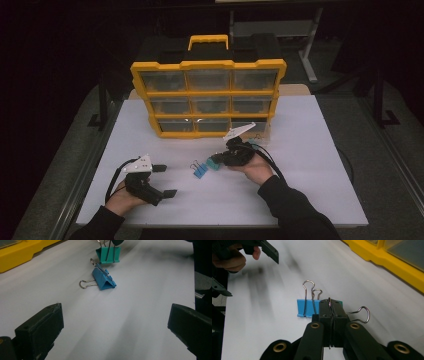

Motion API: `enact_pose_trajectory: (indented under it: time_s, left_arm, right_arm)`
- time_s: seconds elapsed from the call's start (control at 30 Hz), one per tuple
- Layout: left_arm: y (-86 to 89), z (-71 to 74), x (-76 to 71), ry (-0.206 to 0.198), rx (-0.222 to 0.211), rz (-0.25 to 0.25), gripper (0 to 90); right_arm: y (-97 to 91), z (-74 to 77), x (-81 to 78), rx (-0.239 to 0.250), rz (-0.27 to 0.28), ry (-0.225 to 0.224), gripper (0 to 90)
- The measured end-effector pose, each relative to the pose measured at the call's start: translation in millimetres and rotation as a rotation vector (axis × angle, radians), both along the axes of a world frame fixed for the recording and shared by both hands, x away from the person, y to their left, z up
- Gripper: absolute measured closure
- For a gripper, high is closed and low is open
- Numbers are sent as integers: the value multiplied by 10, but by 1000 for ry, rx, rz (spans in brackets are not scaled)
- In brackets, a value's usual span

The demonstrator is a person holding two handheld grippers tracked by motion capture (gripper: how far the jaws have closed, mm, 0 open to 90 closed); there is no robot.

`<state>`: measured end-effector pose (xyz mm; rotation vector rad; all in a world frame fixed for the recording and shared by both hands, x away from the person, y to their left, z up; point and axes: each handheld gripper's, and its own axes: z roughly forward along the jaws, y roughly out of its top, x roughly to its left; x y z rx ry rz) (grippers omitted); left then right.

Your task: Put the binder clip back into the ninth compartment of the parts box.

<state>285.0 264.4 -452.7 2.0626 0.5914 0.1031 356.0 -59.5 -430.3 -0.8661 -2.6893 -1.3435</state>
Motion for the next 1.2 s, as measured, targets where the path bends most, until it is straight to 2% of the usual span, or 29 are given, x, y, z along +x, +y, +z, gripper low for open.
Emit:
enact_pose_trajectory:
  time_s: [0.57, 0.73, 0.93, 0.97, 1.2]
  left_arm:
    - [-7, -2, -2, 0, -3, -1, 0]
    - [-9, -2, -4, -2, -3, -3, 0]
    - [-5, 0, 1, -5, -4, -2, 0]
    - [-6, 0, 1, -4, -4, -2, 0]
    - [-6, -1, 3, -3, -6, 0, 0]
  right_arm:
    - [-94, 287, -48, 41, -2, -66, 872]
    - [-100, 346, -61, 38, 1, -82, 872]
    - [-167, 524, -69, 63, -9, -118, 872]
    - [-212, 588, -67, 71, -19, -131, 872]
    - [-388, 764, -58, 106, -61, -168, 873]
